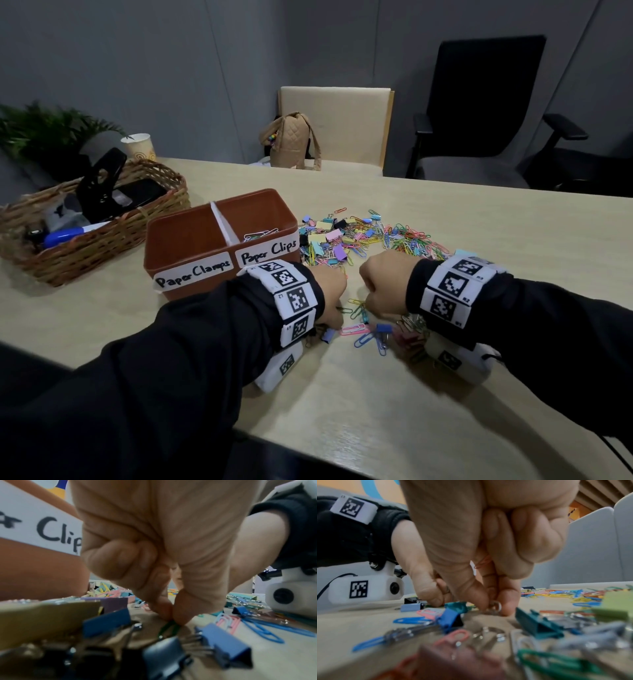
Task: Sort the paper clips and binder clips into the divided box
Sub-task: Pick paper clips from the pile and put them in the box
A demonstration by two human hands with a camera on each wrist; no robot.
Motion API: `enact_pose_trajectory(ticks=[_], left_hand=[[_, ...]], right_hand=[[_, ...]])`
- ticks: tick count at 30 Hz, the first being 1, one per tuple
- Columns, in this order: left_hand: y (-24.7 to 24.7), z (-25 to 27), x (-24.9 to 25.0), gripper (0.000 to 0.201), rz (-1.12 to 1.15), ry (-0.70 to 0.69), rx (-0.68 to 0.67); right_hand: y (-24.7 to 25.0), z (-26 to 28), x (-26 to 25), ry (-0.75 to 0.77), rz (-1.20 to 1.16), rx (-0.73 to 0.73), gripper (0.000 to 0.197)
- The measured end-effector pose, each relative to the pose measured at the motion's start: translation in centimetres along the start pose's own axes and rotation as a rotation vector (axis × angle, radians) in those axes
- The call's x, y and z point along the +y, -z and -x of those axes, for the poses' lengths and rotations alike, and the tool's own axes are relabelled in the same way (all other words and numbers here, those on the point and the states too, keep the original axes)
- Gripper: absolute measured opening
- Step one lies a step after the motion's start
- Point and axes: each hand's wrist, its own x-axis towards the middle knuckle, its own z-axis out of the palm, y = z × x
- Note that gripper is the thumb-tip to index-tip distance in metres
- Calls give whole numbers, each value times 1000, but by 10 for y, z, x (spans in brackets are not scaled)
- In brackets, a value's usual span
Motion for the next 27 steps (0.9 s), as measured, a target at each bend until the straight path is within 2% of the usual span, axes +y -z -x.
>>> enact_pose_trajectory(ticks=[3,6,8,12,15,17,20,23,25,27], left_hand=[[-1,0,0,42,2,-7,-3],[-2,1,0,39,6,-18,-6],[-3,4,-2,34,52,-21,13],[-1,10,-13,20,288,-19,45],[1,13,-23,17,565,-23,119],[1,15,-25,17,634,-20,133],[-1,13,-26,17,722,3,99],[2,10,-25,22,677,-42,97],[3,7,-24,25,589,-56,106],[1,5,-21,23,438,-47,138]], right_hand=[[6,1,9,7,-56,25,6],[6,2,16,2,-113,-23,26],[5,1,16,-11,-106,-16,21],[5,0,16,-33,-162,47,23],[9,1,16,-15,-190,-27,31],[11,0,15,-26,-185,-54,32],[11,-2,13,-40,-178,8,28],[11,-1,14,-12,-117,55,25],[11,2,13,57,-73,28,23],[11,3,10,122,0,-3,35]])
